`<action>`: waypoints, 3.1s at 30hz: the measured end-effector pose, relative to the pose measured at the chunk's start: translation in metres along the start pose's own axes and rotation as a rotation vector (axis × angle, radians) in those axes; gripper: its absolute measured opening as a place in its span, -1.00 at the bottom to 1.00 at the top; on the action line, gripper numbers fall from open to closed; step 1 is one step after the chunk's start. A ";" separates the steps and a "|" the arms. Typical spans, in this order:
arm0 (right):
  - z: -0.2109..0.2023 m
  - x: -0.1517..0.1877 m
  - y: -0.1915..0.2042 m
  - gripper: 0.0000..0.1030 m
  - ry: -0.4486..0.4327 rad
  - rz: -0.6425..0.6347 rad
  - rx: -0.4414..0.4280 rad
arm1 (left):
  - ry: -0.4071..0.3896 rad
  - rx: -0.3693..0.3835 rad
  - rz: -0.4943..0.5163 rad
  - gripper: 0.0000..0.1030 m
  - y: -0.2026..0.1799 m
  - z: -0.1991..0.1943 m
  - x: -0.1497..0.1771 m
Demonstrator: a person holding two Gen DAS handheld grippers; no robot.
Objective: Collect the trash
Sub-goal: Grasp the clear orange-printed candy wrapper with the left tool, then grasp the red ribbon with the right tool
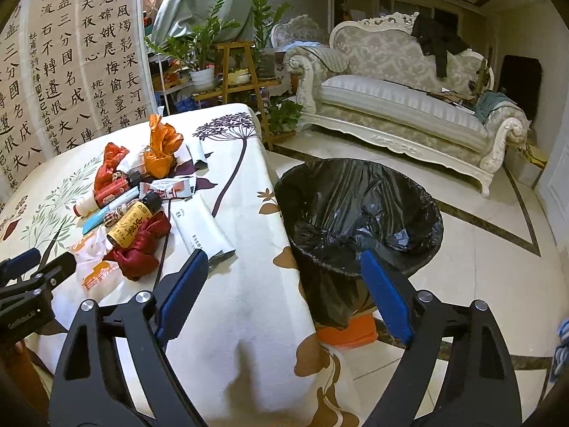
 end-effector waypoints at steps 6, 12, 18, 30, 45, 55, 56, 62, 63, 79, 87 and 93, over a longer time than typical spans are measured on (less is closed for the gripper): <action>-0.003 0.001 -0.002 0.65 -0.005 0.015 -0.005 | -0.008 -0.020 0.043 0.61 -0.018 0.005 0.000; -0.005 0.003 -0.009 0.65 -0.004 0.041 -0.010 | 0.024 -0.051 0.061 0.63 -0.023 0.019 -0.001; -0.002 0.004 -0.012 0.65 0.005 0.052 -0.021 | 0.065 -0.094 0.051 0.63 -0.008 0.028 0.001; 0.008 0.005 -0.007 0.65 0.023 0.049 -0.033 | 0.064 -0.096 -0.016 0.65 0.016 0.021 -0.005; 0.015 0.006 -0.002 0.65 0.047 0.044 -0.047 | 0.089 0.015 -0.074 -0.03 0.023 0.033 -0.011; 0.014 0.007 0.009 0.66 0.054 0.025 -0.061 | 0.083 0.098 -0.095 -0.79 0.030 0.029 -0.008; 0.013 0.006 0.011 0.66 0.053 0.022 -0.064 | 0.077 0.098 -0.091 -0.80 0.030 0.026 -0.008; 0.010 0.003 0.028 0.65 0.052 -0.005 -0.093 | 0.048 0.100 -0.090 -0.82 0.034 0.013 -0.009; 0.010 0.002 0.031 0.65 0.052 -0.008 -0.101 | 0.039 0.096 -0.088 -0.82 0.036 0.010 -0.009; 0.022 -0.001 0.099 0.23 0.087 -0.111 -0.208 | -0.001 0.105 -0.132 -0.82 0.058 -0.008 -0.012; 0.039 0.007 0.097 -0.48 0.147 -0.077 -0.242 | 0.025 0.116 -0.139 -0.82 0.059 0.000 -0.006; 0.038 0.007 0.098 -0.70 0.135 -0.084 -0.242 | 0.018 0.131 -0.137 -0.82 0.056 -0.002 -0.009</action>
Point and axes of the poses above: each gripper's, at about its wrist camera, not at the fingertips, and z roughly the way its jaws point, y to its left, x to its underside, the point moved 4 cm from there along z, roughly the way its jaws point, and after that the axes turned 6 degrees about -x, right-handed, at the moved point
